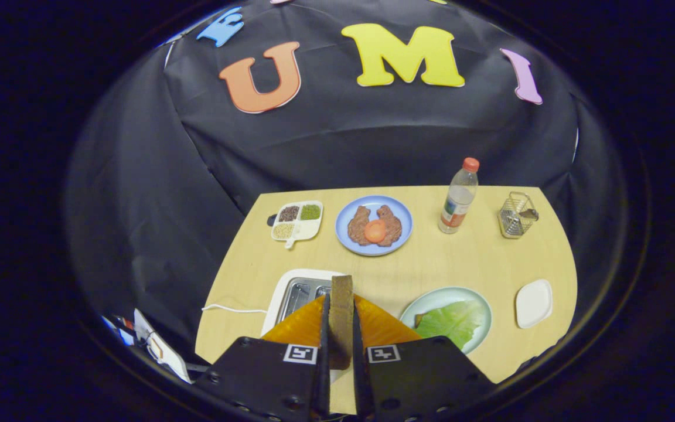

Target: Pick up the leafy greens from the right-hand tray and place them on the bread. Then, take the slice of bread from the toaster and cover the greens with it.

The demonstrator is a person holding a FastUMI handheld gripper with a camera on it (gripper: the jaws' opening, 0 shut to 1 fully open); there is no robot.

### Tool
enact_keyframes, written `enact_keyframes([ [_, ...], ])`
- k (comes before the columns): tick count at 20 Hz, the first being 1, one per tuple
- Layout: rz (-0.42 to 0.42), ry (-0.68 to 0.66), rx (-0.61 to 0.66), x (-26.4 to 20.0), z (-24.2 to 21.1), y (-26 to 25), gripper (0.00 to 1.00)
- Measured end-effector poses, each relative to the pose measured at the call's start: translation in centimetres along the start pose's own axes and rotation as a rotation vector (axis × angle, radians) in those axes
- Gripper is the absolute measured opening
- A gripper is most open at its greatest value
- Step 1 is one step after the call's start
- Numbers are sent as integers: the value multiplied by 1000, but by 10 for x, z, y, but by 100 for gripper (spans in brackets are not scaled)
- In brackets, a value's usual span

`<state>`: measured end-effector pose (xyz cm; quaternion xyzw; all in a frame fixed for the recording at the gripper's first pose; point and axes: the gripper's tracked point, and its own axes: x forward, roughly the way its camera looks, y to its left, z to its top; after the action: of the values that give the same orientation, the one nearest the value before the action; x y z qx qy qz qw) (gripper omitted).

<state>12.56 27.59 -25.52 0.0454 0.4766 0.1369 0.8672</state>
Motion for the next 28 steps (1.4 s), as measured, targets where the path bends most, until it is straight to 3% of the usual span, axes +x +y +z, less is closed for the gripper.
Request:
enact_keyframes([
  [3,-17,-29,28,-6,9,-36,16],
  [12,-77,117,194,35,-38,-144,16],
  [22,11,190,187,78,-68,-158,17],
  [28,-16,226,178,91,-84,-183,17],
])
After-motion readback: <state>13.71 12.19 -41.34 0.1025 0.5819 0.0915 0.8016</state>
